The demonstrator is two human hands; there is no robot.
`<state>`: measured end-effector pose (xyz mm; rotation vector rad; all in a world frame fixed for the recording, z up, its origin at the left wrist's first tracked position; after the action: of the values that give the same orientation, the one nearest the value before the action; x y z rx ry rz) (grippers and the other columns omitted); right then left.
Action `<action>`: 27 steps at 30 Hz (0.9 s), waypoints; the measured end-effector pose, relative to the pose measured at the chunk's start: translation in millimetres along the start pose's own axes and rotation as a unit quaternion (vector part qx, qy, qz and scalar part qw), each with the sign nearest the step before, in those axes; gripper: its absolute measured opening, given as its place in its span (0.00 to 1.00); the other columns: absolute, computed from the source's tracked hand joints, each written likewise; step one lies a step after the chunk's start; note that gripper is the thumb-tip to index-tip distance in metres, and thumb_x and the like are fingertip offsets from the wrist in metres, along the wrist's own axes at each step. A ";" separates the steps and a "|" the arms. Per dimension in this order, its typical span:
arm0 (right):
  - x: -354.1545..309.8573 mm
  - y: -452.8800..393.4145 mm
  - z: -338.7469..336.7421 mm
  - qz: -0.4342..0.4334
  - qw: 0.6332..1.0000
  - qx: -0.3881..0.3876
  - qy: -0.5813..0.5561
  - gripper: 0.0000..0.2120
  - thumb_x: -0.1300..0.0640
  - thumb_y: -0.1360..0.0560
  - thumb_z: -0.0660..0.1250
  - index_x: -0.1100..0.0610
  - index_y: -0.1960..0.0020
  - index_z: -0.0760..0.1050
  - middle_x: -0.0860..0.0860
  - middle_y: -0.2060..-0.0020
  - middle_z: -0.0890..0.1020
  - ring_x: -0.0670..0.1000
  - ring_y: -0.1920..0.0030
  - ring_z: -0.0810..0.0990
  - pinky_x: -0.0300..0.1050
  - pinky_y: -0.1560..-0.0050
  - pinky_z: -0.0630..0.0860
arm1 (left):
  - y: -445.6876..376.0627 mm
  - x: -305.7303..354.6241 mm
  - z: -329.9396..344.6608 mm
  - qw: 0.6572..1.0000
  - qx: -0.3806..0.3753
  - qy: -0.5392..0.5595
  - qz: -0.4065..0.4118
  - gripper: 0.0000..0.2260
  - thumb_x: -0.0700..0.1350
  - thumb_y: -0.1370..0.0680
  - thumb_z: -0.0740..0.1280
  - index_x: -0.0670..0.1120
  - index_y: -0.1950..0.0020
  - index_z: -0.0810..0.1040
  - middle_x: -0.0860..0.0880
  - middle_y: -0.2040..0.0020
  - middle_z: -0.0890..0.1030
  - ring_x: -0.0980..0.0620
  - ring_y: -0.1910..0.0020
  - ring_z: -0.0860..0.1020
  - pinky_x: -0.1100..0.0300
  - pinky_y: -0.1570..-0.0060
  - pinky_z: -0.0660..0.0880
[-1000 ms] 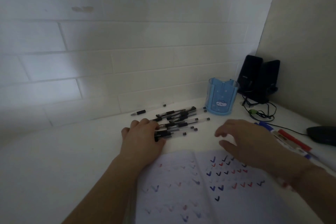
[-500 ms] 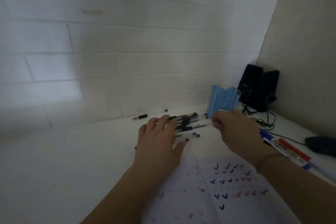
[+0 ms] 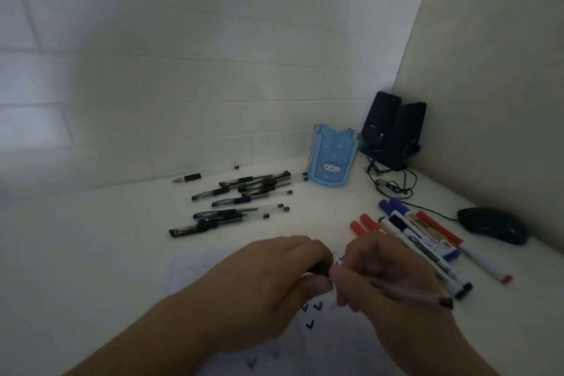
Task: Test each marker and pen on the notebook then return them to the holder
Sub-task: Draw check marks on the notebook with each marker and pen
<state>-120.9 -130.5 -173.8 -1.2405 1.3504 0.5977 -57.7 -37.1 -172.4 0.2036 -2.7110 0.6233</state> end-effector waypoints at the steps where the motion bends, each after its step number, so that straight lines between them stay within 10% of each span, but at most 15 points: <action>1: -0.4 0.4 -1.2 -0.005 1.000 0.006 0.001 0.06 0.54 0.37 0.72 0.53 0.66 0.75 0.55 0.73 0.82 0.47 0.74 0.80 0.35 0.71 0.74 | 0.3 1.5 0.9 1.000 -0.005 0.005 0.009 0.11 0.56 0.19 0.52 0.54 0.47 0.72 0.56 0.55 0.75 0.58 0.59 0.73 0.63 0.59 0.70; 14: 2.6 -3.3 -23.4 0.021 0.997 -0.061 0.038 0.12 0.44 0.35 0.67 0.48 0.54 0.80 0.52 0.63 0.85 0.51 0.66 0.82 0.41 0.66 0.79 | 8.9 -27.9 -5.2 0.994 0.028 0.078 -0.067 0.12 0.56 0.22 0.50 0.60 0.44 0.70 0.52 0.69 0.71 0.54 0.70 0.70 0.57 0.68 0.66; 27: 31.8 -3.5 -9.0 -0.006 0.984 0.020 0.175 0.16 0.60 0.33 0.73 0.61 0.73 0.69 0.58 0.77 0.74 0.43 0.78 0.70 0.30 0.76 0.66 | 5.3 -38.6 5.3 0.992 0.020 0.048 -0.114 0.11 0.54 0.28 0.71 0.61 0.50 0.70 0.60 0.57 0.79 0.58 0.58 0.78 0.64 0.58 0.74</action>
<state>-114.6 -149.8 -200.1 -1.3624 1.6348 0.3508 -24.6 -32.4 -193.1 0.4730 -2.5358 0.6035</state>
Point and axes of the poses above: each hand's wrist, its own y-axis away from the middle knuckle, its own z-axis out of the palm, x = y × z, the point moved 8 cm from there along -y, towards the middle knuckle
